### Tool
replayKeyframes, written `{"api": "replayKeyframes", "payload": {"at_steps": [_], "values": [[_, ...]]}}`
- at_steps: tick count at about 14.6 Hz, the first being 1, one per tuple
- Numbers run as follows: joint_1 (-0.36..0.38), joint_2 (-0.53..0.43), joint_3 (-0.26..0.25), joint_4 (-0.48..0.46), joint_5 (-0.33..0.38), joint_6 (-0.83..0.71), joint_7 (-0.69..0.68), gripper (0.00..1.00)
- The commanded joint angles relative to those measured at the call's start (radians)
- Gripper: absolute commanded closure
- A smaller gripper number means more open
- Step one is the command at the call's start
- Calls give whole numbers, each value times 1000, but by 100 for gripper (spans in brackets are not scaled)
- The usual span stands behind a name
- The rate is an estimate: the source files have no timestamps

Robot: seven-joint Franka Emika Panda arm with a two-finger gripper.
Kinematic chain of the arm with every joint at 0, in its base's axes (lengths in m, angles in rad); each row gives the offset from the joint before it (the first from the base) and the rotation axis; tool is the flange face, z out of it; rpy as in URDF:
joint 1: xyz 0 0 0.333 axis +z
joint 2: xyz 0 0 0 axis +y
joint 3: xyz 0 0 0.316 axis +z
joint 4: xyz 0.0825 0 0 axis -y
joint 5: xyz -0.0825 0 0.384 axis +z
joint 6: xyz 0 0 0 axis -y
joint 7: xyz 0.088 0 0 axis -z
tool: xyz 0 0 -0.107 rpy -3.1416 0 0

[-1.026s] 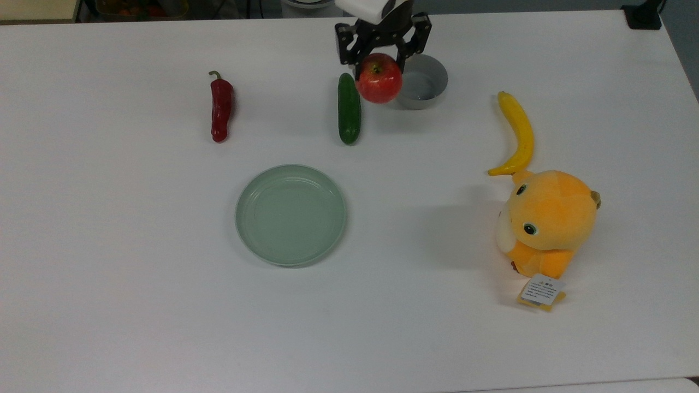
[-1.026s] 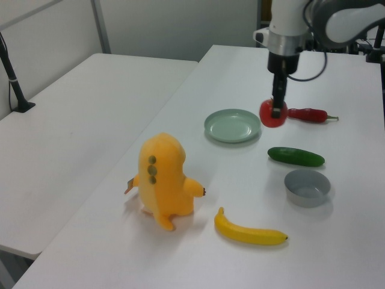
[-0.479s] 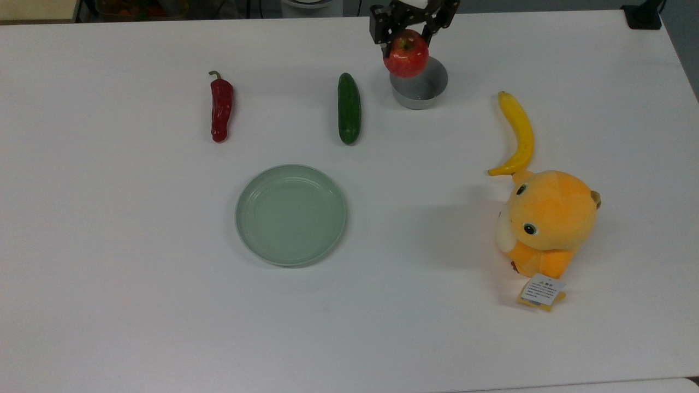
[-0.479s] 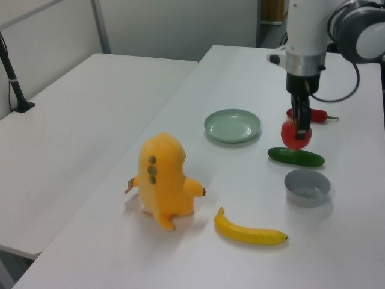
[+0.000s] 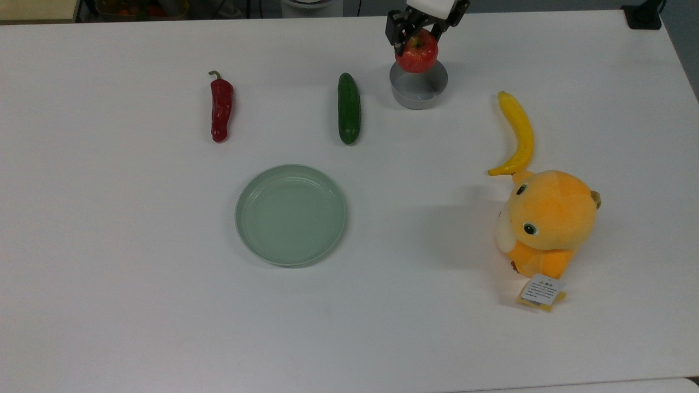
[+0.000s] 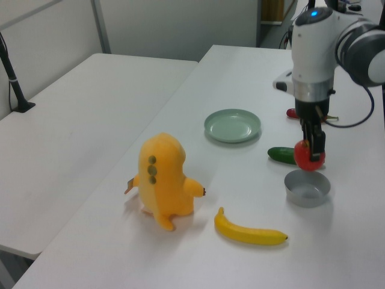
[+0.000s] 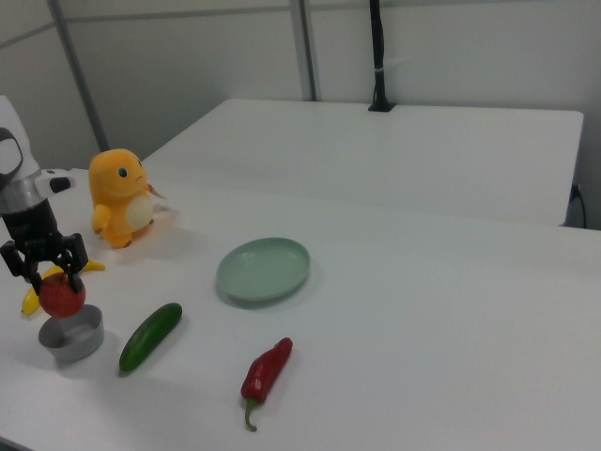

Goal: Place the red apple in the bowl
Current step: 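Lower the apple into the grey bowl and open the gripper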

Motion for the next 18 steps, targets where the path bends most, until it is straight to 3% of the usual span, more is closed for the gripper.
{"api": "replayKeyframes", "payload": {"at_steps": [1,7,9,12,18], "values": [[-27,37,42,-10,11,58,4,73],[-14,119,47,-1,-18,87,6,67],[-16,117,46,1,-19,87,6,30],[-17,117,47,1,-19,87,6,0],[-22,116,46,6,-19,86,4,0]]}}
